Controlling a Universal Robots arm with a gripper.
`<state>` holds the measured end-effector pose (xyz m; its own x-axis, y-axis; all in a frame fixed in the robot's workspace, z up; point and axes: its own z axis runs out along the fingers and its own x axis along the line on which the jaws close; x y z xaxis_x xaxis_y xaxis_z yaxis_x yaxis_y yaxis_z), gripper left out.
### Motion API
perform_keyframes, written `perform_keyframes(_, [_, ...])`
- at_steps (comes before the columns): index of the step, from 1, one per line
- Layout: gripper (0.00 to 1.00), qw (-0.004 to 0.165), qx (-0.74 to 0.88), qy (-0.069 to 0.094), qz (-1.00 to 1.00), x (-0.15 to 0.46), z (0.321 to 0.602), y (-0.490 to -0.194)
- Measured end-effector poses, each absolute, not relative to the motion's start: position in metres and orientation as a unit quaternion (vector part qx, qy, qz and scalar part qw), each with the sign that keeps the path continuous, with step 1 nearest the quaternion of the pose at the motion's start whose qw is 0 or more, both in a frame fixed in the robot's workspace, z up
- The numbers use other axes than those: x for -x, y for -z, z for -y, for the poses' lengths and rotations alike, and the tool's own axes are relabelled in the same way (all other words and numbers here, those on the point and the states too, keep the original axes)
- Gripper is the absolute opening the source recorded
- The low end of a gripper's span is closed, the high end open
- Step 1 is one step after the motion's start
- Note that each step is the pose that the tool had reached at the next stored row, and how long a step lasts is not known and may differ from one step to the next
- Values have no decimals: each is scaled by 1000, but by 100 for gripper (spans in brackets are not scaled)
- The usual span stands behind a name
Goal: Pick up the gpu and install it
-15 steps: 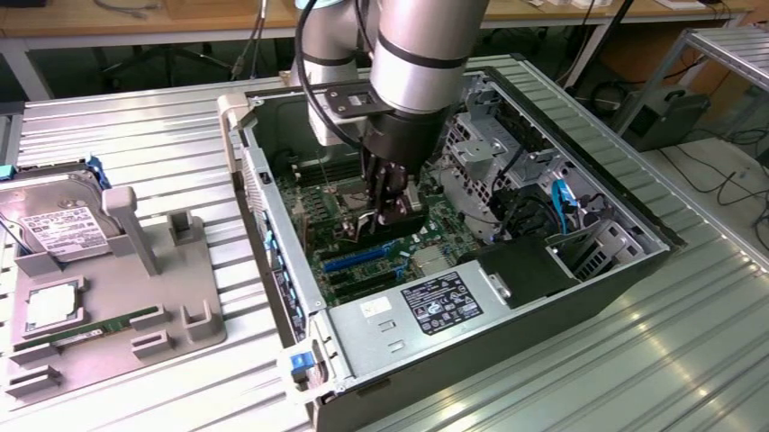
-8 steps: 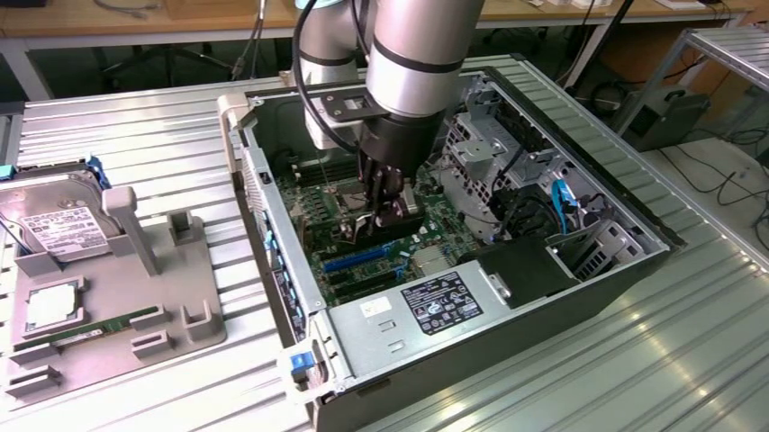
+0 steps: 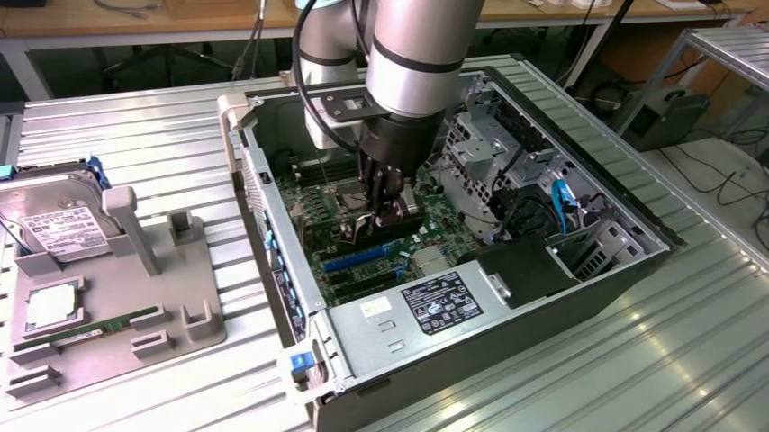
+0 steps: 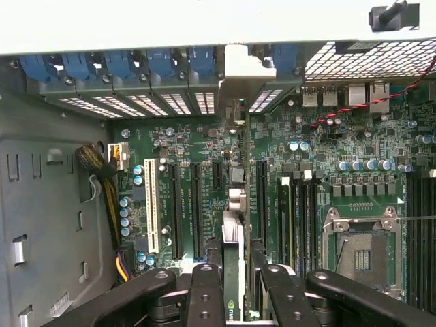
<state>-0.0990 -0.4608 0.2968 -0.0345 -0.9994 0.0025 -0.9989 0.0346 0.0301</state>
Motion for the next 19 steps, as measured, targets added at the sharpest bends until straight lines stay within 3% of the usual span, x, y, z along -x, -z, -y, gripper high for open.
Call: perform_keyframes(19, [26, 6, -695, 5, 719, 105, 461, -280])
